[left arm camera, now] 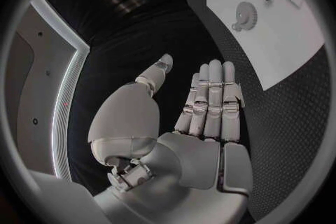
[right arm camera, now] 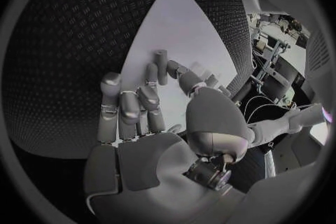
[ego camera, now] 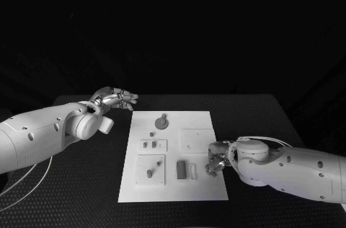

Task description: Assemble the parts on the task board

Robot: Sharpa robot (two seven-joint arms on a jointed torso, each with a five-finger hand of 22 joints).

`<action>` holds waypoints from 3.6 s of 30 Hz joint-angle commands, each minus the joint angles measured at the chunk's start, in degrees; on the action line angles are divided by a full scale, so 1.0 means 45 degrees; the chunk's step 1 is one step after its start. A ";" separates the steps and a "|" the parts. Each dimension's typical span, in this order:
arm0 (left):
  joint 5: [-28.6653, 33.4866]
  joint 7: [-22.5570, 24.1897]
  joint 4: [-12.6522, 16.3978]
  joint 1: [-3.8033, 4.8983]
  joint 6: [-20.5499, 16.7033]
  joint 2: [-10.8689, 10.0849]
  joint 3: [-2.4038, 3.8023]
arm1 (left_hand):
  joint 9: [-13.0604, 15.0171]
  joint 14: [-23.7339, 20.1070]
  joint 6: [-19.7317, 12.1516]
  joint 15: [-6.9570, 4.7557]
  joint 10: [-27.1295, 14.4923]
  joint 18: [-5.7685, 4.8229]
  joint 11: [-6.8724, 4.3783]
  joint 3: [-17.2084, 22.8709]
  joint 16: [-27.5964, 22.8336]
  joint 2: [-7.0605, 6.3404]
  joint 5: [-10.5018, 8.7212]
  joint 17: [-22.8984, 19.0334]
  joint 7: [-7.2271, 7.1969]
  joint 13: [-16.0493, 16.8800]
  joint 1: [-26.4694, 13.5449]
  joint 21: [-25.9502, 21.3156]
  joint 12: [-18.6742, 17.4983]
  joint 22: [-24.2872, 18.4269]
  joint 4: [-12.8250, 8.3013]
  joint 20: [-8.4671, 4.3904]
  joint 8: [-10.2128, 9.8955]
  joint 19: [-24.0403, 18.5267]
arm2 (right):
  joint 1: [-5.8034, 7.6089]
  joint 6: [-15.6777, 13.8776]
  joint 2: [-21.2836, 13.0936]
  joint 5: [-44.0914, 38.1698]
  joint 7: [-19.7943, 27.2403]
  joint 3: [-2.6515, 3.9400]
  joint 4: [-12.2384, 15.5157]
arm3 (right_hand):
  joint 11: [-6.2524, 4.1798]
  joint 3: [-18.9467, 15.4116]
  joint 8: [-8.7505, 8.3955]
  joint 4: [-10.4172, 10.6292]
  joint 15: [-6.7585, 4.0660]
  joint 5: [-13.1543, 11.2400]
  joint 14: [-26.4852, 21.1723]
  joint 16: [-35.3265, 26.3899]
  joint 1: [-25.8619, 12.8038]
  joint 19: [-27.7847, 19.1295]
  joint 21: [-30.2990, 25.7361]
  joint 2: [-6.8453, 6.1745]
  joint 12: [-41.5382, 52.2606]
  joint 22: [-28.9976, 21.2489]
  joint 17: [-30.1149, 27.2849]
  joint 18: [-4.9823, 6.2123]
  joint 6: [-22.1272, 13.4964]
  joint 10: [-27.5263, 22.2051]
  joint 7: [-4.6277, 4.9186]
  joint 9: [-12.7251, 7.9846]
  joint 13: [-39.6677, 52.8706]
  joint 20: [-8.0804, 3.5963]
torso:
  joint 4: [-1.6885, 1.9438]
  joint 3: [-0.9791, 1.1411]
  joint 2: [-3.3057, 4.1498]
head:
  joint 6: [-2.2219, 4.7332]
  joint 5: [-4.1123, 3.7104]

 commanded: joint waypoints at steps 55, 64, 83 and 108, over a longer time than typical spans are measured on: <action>-0.0051 0.0081 0.0061 0.0014 0.0112 0.0000 0.0005 | -0.0018 0.0000 0.0070 0.0052 0.0013 0.0022 -0.0031 -0.0030 -0.0070 0.0061 -0.0049 0.0046 -0.0006 0.0017 0.0028 -0.0062 0.0044 0.0030 -0.0069 0.0087 0.0046 0.0003 | 0.0116 -0.2365 0.0191 0.6709 -0.0057 -0.0049 0.0200 | 0.0037 0.1509 -0.1686 0.0086 0.0053 0.0023 0.0254 -0.0056 -0.0133 0.0072 0.0152 0.1675 0.0044 0.0021 0.0361 0.0592 -0.0610 0.0249 0.0818 -0.1263 0.0116 0.0085 | -0.0001 0.0000 0.0003 | -0.0065 0.0112; -0.0053 0.0088 0.0053 0.0014 0.0145 0.0053 0.0005 | -0.0019 0.0000 0.0074 0.0053 0.0013 0.0022 -0.0031 -0.0031 -0.0073 0.0060 -0.0049 0.0050 -0.0008 0.0018 0.0027 -0.0063 0.0044 0.0033 -0.0070 0.0088 0.0049 0.0004 | 0.0107 -0.2390 0.0597 0.6855 0.0003 -0.0048 0.0034 | 0.0012 0.1522 -0.1630 0.0144 0.0029 0.0021 0.0301 -0.0064 -0.0317 0.0126 0.0146 0.1648 0.0050 -0.0007 0.0396 0.0592 -0.0548 0.0281 0.0793 -0.1285 0.0142 0.0074 | 0.0002 0.0004 0.0001 | -0.0040 0.0180; -0.0054 0.0079 0.0047 0.0015 0.0145 0.0037 0.0006 | -0.0021 0.0000 0.0073 0.0054 0.0010 0.0021 -0.0029 -0.0034 -0.0078 0.0060 -0.0049 0.0057 -0.0008 0.0018 0.0018 -0.0066 0.0042 0.0038 -0.0069 0.0089 0.0049 0.0005 | 0.0072 -0.1477 0.0809 0.7228 -0.0046 -0.0055 -0.0121 | -0.0045 0.1516 -0.1508 0.0388 -0.0025 0.0013 0.0313 -0.0091 -0.0801 0.0172 0.0107 0.1500 0.0046 -0.0067 0.0400 0.0592 -0.0430 0.0280 0.0735 -0.1340 0.0180 0.0061 | -0.0008 0.0008 0.0002 | -0.0081 0.0186; -0.0055 0.0062 0.0055 0.0015 0.0148 0.0016 0.0006 | -0.0025 0.0001 0.0071 0.0054 0.0010 0.0022 -0.0029 -0.0031 -0.0084 0.0068 -0.0048 0.0067 -0.0007 0.0020 0.0017 -0.0070 0.0041 0.0044 -0.0069 0.0089 0.0049 0.0007 | 0.0033 -0.1023 0.0864 0.7288 0.0283 -0.0059 0.0003 | -0.0118 0.1485 -0.1348 0.0805 -0.0092 0.0015 0.0282 -0.0099 -0.1511 0.0157 0.0093 0.1109 0.0049 -0.0090 0.0426 0.0592 -0.0272 0.0254 0.0657 -0.1397 0.0224 0.0038 | -0.0006 0.0005 0.0002 | -0.0170 0.0221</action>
